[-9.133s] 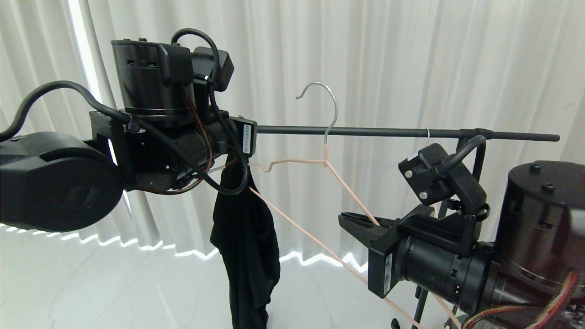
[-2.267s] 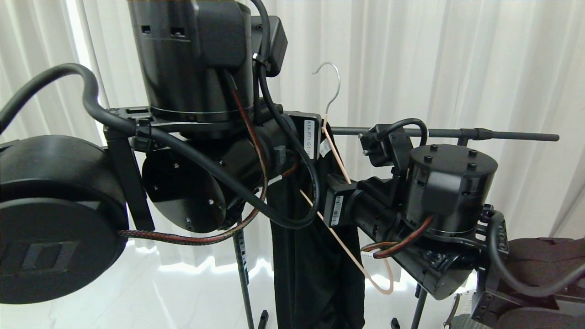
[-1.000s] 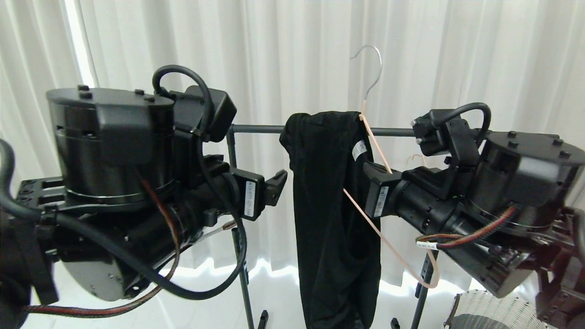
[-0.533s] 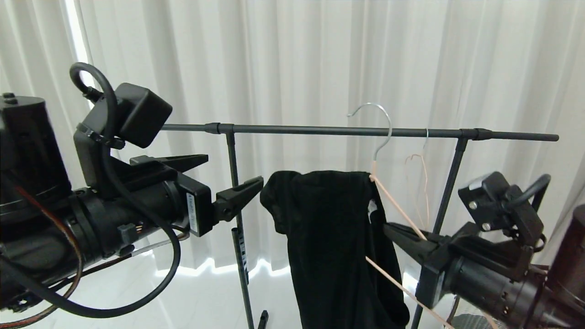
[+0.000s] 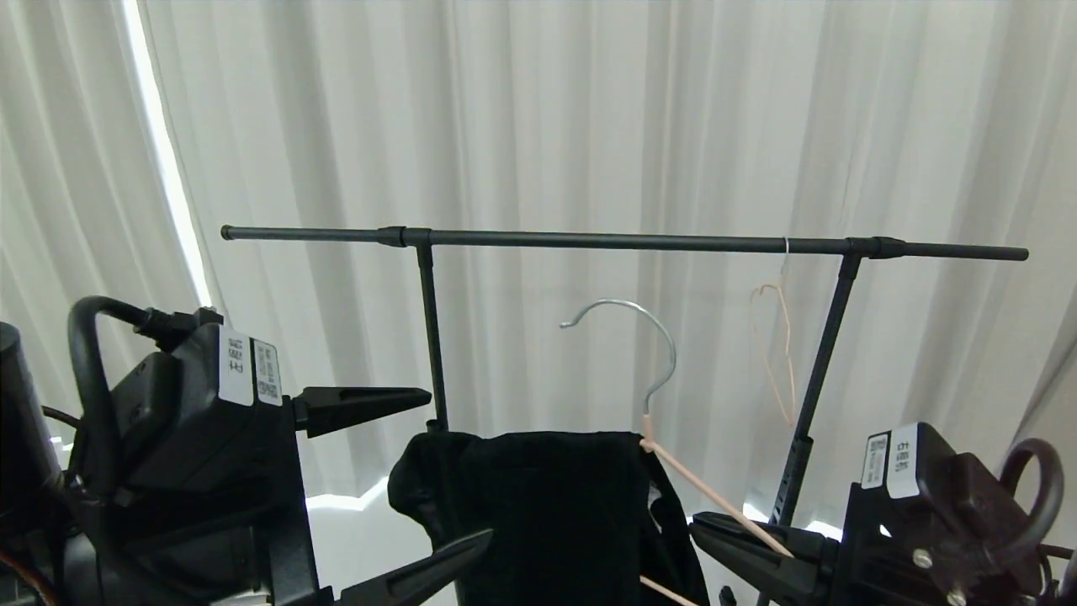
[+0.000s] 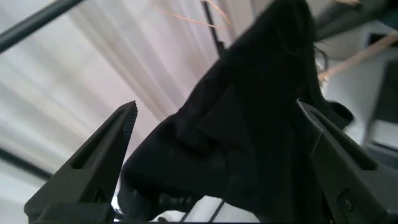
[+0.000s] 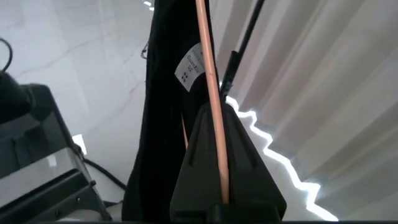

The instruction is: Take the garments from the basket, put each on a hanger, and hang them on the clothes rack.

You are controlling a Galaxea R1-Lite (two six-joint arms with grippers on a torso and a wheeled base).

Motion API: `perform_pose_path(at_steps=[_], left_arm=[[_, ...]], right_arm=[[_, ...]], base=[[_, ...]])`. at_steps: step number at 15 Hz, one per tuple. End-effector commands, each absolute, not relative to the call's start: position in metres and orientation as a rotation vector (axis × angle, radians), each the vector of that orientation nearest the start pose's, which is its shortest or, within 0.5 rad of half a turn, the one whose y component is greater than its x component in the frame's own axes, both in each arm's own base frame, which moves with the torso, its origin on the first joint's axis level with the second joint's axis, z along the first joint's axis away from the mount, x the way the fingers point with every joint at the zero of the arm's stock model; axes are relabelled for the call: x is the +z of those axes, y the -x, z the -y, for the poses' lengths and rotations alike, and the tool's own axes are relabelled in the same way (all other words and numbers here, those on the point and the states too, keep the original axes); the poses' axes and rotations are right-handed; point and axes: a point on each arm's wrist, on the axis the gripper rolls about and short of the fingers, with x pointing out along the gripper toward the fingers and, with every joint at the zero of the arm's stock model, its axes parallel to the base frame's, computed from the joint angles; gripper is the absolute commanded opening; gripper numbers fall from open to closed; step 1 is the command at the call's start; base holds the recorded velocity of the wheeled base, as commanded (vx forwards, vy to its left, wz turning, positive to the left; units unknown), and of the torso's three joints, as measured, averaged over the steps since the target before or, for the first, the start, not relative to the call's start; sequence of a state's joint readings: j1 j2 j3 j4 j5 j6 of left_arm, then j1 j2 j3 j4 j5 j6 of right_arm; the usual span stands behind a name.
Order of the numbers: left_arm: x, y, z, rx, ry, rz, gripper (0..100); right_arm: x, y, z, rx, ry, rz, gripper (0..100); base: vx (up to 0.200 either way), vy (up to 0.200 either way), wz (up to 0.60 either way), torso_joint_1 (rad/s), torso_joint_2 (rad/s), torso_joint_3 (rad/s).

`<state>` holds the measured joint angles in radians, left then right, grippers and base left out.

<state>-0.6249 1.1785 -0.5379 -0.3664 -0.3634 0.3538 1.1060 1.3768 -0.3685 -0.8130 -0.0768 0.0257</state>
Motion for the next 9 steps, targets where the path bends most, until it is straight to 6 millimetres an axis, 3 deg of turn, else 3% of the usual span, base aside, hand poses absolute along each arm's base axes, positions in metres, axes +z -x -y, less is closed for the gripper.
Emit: perform_pose_path(at_steps=[1, 5, 9], left_arm=[[0.201, -0.131, 0.108, -1.064, -0.367, -0.122, 100], [0.193, -0.133, 0.120, -1.142, -0.376, -0.154, 100], [0.175, -0.140, 0.134, -1.265, -0.519, -0.137, 100]], right_arm=[[0.165, -0.089, -0.179, 1.058, 0.119, -0.178, 0], [0.163, -0.080, -0.184, 1.127, 0.151, -0.170, 0], [0.155, -0.075, -0.193, 1.175, 0.238, -0.164, 0]], base=[[0.000, 0.000, 0.00, 0.000, 0.00, 0.000], [0.000, 0.000, 0.00, 0.000, 0.00, 0.000], [0.000, 0.000, 0.00, 0.000, 0.00, 0.000]])
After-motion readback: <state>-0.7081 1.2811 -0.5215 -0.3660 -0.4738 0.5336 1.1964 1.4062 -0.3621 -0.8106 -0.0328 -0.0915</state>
